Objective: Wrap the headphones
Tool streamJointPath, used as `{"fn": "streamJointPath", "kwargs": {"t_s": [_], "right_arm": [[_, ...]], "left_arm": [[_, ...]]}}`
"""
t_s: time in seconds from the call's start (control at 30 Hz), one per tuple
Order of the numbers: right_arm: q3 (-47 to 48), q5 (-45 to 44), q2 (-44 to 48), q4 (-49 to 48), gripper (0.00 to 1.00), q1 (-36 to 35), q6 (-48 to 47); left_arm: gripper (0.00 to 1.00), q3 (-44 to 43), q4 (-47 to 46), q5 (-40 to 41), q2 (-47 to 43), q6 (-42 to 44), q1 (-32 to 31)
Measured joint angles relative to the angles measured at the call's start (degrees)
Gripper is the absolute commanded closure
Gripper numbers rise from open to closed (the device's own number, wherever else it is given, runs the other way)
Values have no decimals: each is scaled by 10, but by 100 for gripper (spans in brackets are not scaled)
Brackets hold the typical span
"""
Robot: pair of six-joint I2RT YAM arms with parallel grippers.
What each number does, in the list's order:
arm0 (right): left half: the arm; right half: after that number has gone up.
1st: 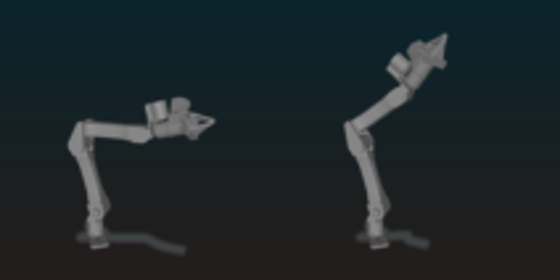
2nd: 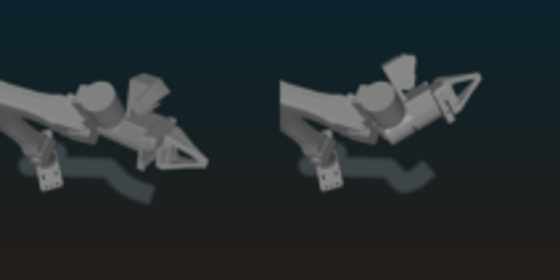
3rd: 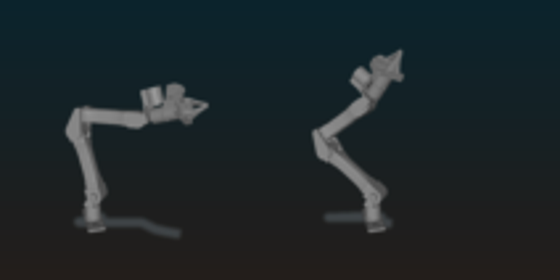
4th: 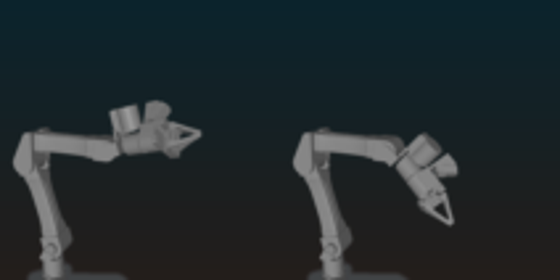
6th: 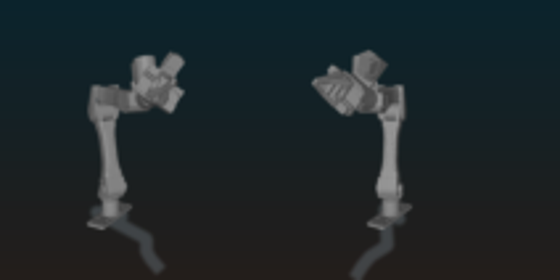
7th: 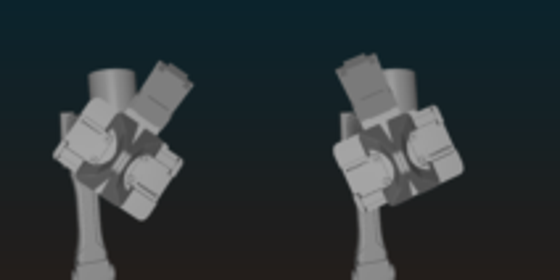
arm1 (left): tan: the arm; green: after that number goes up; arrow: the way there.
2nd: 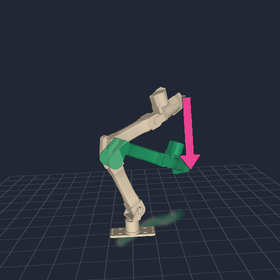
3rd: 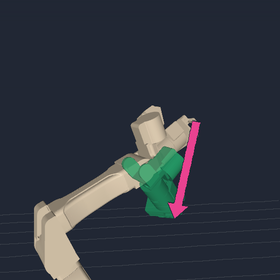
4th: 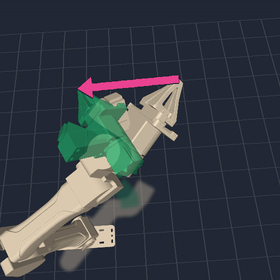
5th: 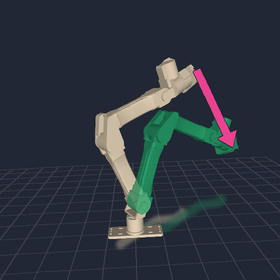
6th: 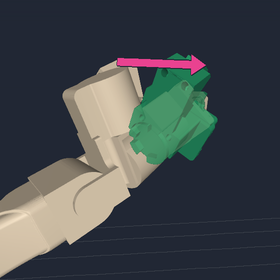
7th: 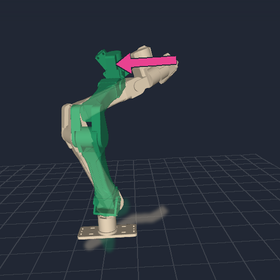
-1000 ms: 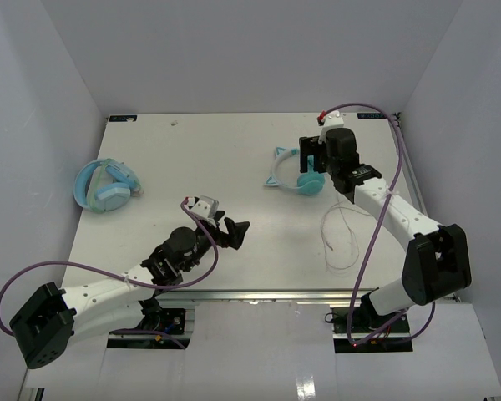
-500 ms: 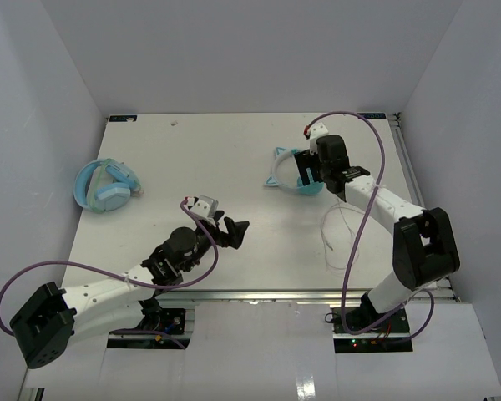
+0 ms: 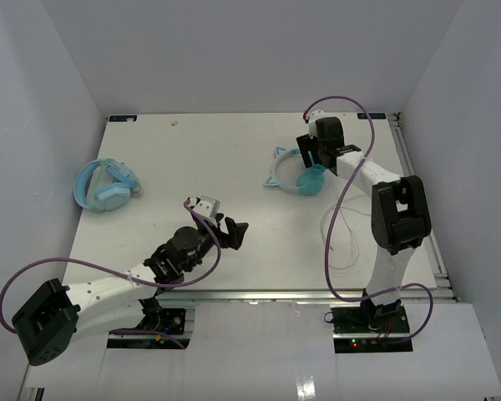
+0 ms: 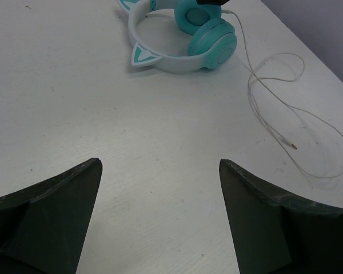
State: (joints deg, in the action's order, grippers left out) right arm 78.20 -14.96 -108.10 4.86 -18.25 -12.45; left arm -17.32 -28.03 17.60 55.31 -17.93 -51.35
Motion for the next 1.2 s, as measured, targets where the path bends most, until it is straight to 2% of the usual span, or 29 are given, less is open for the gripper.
{"fn": "streamJointPath", "kwargs": {"t_s": [0.2, 0.4, 0.73, 0.83, 0.93, 1.07, 1.2], "right_arm": [[44, 45, -43, -4, 22, 16, -16], [44, 108, -56, -6, 25, 40, -20], [6, 158, -63, -76, 43, 51, -12], [4, 162, -63, -82, 39, 51, -10], [4, 167, -63, -83, 23, 51, -7], [-2, 184, -63, -81, 20, 51, 1], [-13, 192, -63, -76, 22, 52, 5]], "left_arm": [[6, 0, 3, 0, 0, -1, 0], [7, 0, 3, 0, 2, -1, 0], [7, 0, 6, -1, 2, -1, 0], [7, 0, 6, -1, 2, -1, 0], [7, 0, 6, -1, 2, -1, 0], [7, 0, 6, -1, 1, -1, 0], [7, 0, 6, -1, 0, -1, 0]]}}
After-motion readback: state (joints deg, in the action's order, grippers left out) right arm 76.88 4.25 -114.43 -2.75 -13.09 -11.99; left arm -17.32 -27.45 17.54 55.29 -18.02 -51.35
